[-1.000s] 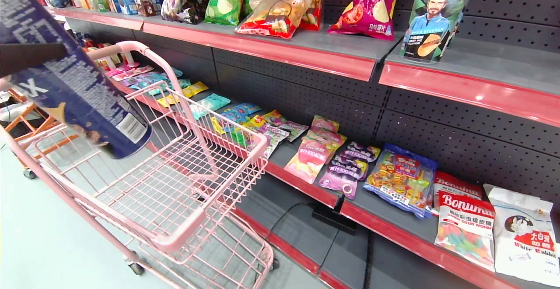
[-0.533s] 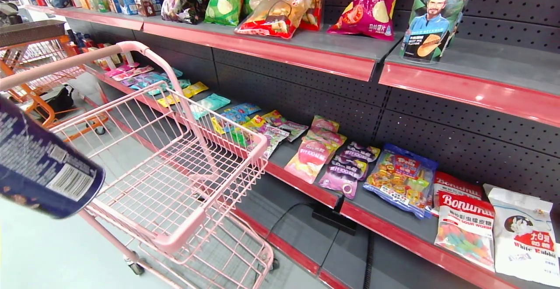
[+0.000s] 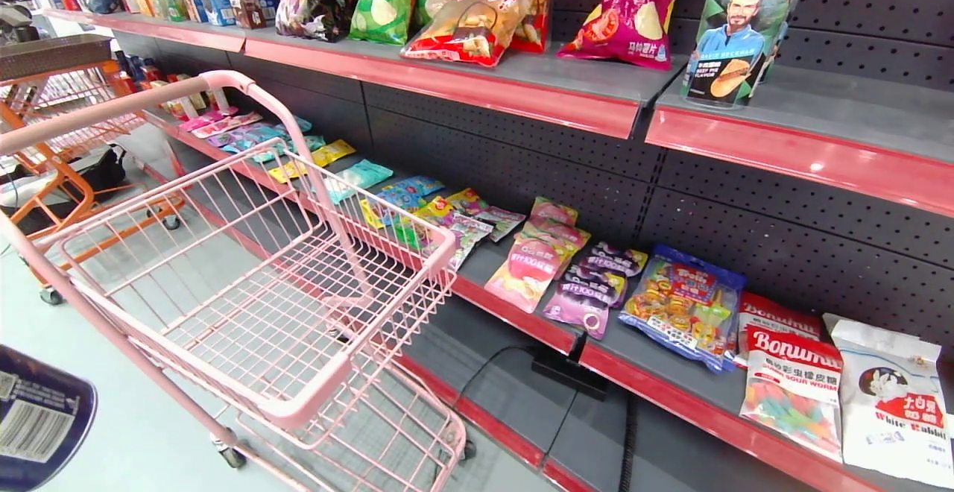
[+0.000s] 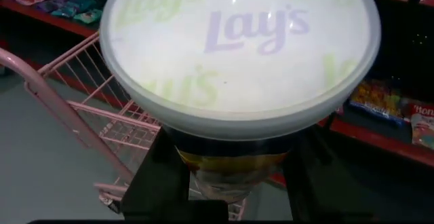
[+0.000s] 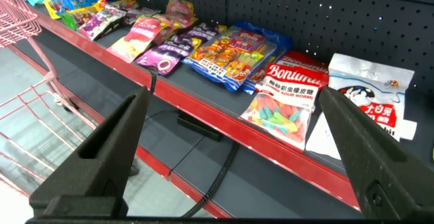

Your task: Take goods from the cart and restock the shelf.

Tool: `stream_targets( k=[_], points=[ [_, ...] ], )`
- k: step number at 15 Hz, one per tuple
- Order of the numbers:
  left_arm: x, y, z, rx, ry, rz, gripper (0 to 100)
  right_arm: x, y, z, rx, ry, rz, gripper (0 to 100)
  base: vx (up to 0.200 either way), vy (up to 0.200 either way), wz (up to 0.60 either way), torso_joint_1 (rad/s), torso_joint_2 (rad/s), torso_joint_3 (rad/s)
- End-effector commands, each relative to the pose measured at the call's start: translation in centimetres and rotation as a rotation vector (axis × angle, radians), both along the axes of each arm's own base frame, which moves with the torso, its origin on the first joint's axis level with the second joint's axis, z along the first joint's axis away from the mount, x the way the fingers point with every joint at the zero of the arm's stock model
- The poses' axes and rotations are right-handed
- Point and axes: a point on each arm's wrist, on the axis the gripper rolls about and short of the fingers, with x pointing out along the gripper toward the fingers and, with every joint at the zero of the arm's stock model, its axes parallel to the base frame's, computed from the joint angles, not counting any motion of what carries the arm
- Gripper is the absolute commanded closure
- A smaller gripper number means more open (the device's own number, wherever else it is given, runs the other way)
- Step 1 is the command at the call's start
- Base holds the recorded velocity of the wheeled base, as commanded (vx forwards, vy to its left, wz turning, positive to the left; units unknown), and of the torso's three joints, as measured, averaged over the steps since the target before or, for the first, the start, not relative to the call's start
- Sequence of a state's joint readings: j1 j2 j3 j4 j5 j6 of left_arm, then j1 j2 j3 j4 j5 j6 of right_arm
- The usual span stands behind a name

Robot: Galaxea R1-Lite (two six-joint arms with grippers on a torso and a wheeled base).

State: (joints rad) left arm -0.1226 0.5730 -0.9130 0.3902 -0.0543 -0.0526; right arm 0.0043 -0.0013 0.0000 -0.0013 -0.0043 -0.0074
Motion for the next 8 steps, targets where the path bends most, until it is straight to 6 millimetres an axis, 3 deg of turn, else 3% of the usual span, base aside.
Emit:
stream_targets(
  k=[1, 4, 8],
  points=[
    [-0.2, 0.05, -0.08, -0.001, -0.006, 0.01, 100, 0.01, 0.0, 0.01, 0.0, 0.001, 0.0, 0, 0.0, 0.0, 0.0, 0.0, 0.0, 0.0],
    [-0.35, 0.19, -0.42, 0.002, 0.0, 0.065, 100, 0.01, 0.0, 0.01, 0.0, 0.001, 0.0, 0, 0.0, 0.0, 0.0, 0.016, -0.1, -0.071],
    [-0.65, 0.34, -0.99, 0.037, -0.004, 0.114, 100, 0.01, 0.0, 0.01, 0.0, 0.001, 0.0, 0, 0.0, 0.0, 0.0, 0.084, -0.41, -0.316]
  ],
)
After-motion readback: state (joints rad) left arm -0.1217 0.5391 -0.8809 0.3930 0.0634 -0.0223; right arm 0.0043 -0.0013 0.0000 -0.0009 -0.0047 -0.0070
